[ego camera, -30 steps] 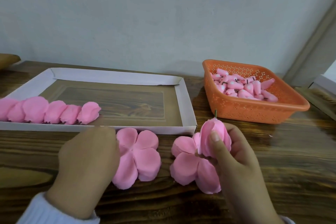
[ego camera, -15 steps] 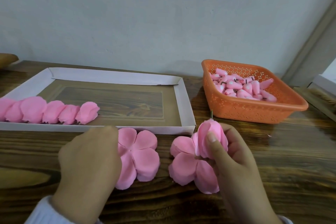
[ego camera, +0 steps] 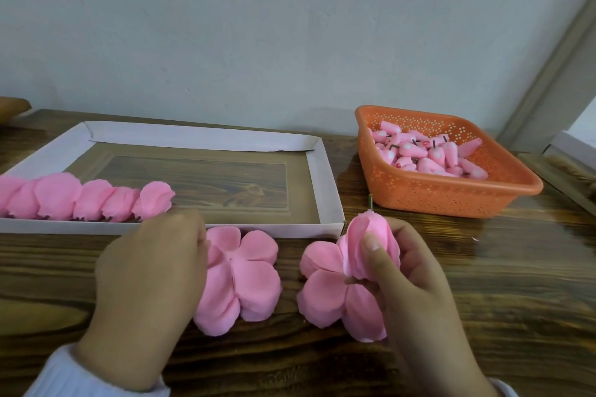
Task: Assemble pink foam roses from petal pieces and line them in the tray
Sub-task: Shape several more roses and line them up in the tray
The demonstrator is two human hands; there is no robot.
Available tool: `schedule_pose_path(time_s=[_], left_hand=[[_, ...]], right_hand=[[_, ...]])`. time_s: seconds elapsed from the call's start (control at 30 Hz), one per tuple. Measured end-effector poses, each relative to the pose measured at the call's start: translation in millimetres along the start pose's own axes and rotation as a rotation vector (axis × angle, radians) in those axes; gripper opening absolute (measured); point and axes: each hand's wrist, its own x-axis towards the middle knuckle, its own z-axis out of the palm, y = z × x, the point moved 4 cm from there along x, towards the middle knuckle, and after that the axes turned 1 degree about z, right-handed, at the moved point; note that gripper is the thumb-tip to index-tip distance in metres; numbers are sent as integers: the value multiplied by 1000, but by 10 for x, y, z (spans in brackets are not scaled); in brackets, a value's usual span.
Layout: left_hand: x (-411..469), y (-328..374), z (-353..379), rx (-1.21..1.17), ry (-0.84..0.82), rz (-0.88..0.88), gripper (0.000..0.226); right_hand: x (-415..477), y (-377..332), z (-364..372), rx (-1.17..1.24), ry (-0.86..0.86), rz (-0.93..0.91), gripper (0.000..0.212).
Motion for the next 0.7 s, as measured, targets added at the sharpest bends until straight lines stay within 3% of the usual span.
schedule_pose_path(time_s=[0.07, 0.2, 0.4, 0.5, 0.7], left_hand=[[-7, 57, -53, -65, 61, 70, 4], [10, 67, -98, -188, 131, 97, 11], [20, -64, 29, -695, 7, -122, 32], [40, -85, 30, -674, 75, -149, 37], [33, -72, 40, -418, 74, 0, 23]], right_hand=[[0, -3, 2, -6, 0, 4, 24], [-4, -3, -2, -7, 9, 7, 15], [-8, -15, -2, -11, 7, 6, 28], [-7, -10, -4, -5, 3, 5, 27], [-7, -4, -16, -26, 13, 9, 28]])
